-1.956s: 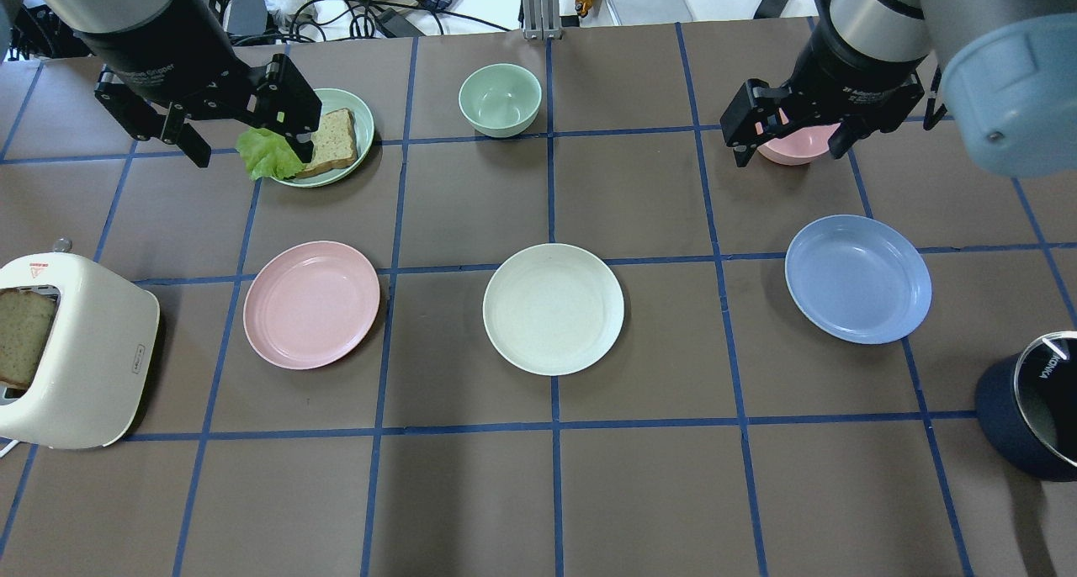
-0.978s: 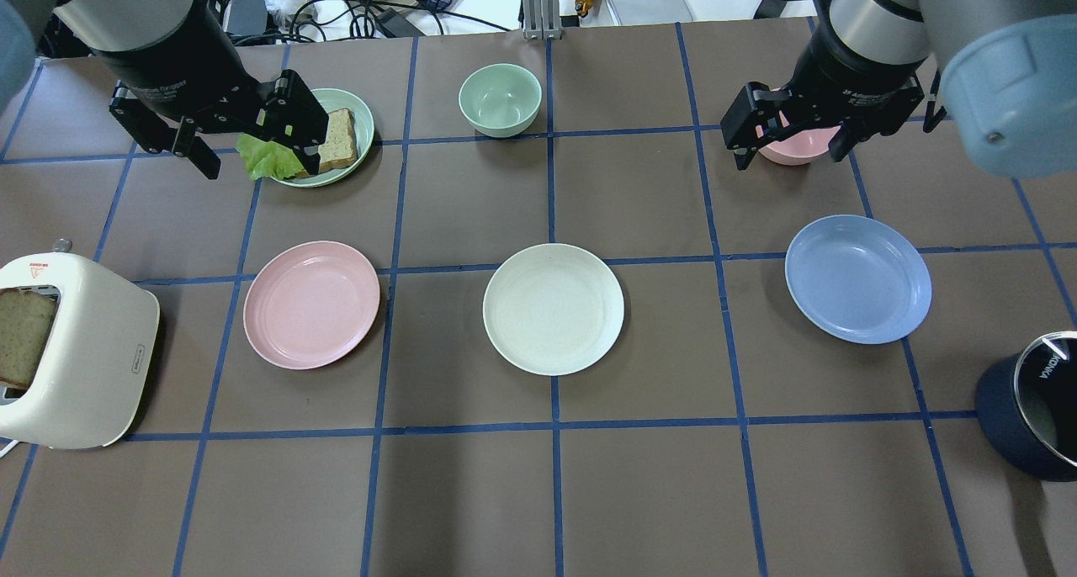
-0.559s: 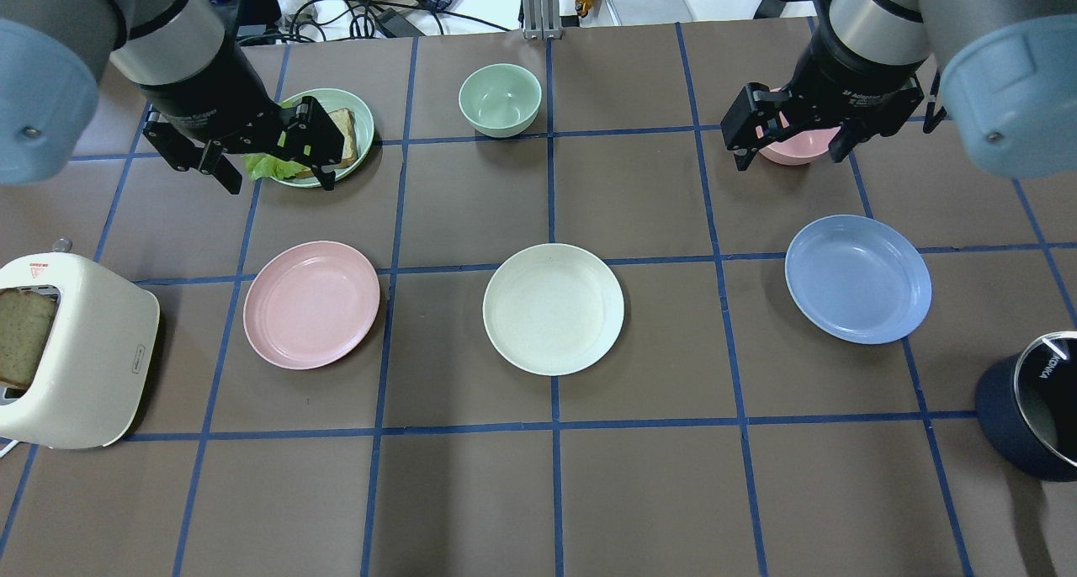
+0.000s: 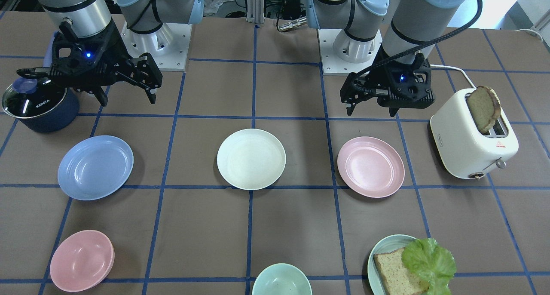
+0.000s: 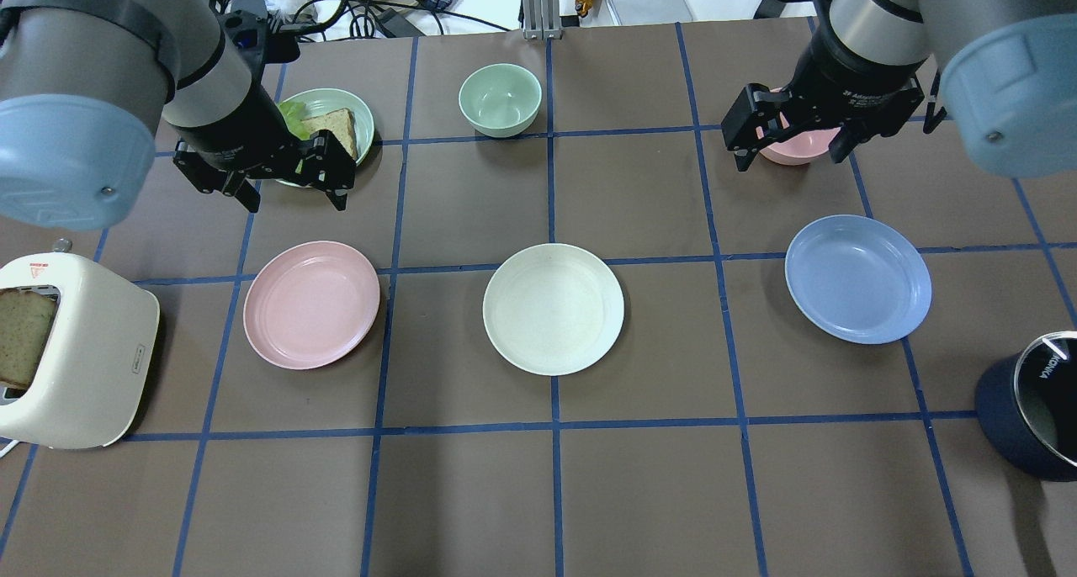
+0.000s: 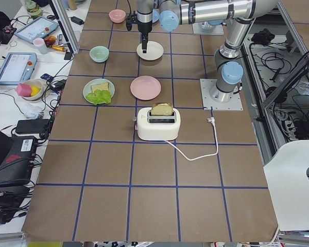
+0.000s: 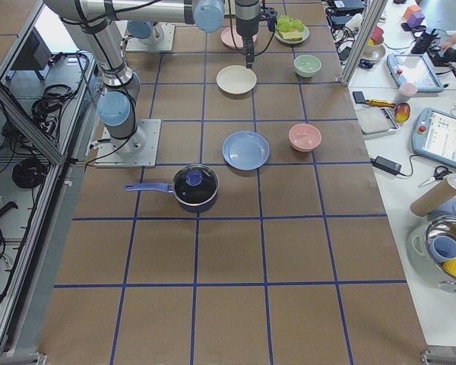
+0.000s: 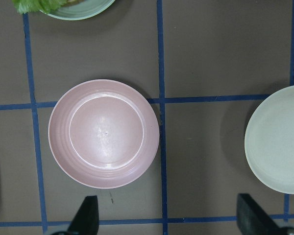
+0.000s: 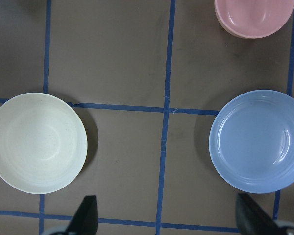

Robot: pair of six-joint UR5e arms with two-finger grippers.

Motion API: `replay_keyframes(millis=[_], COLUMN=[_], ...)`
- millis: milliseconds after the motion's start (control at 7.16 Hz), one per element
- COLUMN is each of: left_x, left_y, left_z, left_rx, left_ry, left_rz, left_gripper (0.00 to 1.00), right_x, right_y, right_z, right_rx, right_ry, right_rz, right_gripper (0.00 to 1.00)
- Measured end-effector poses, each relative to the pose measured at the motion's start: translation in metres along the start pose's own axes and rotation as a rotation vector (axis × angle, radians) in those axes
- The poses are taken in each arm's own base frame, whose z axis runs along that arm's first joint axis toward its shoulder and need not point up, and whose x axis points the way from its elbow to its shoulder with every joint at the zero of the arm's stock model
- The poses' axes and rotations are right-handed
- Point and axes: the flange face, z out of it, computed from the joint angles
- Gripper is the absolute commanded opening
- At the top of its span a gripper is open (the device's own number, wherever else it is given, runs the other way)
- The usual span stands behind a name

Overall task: Stack three plates with pink and blue
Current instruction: 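Move the left gripper to the pink plate while the right moves to the blue plate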

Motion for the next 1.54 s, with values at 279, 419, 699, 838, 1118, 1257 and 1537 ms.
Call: replay_keyframes(millis=[279,419,699,838,1118,1257,1537], left_x=[-0.001,-0.002,-0.005,-0.006,-0.008,-0.009,-0.008], left_y=[-0.004,-0.006,-0.01,-0.012,-0.016,-0.017,-0.018], left_z=[0.019,0.026,0.037,0.042,0.052,0.061,0.095], left_rx=[-0.017,-0.026,-0.047,-0.058,-0.077,-0.085,-0.068], left_ry=[-0.002,-0.002,-0.002,-0.002,-0.002,-0.001,-0.001], left_rz=[0.0,-0.001,-0.002,0.002,0.004,0.002,-0.002], left_gripper=[1.0,1.0,1.0,1.0,1.0,1.0,1.0], right_x=[0.0,0.0,0.002,0.005,0.01,0.011,0.012], right_y=[0.0,0.0,0.001,0.002,0.002,0.002,0.002], right_z=[0.0,0.001,0.004,0.008,0.013,0.014,0.014], right_rx=[-0.001,-0.002,-0.008,-0.016,-0.022,-0.022,-0.023], right_ry=[0.0,0.001,0.001,0.001,0.001,0.001,0.001], right_rz=[0.0,0.0,0.004,0.009,0.013,0.012,0.011], right_gripper=[1.0,1.0,1.0,1.0,1.0,1.0,1.0])
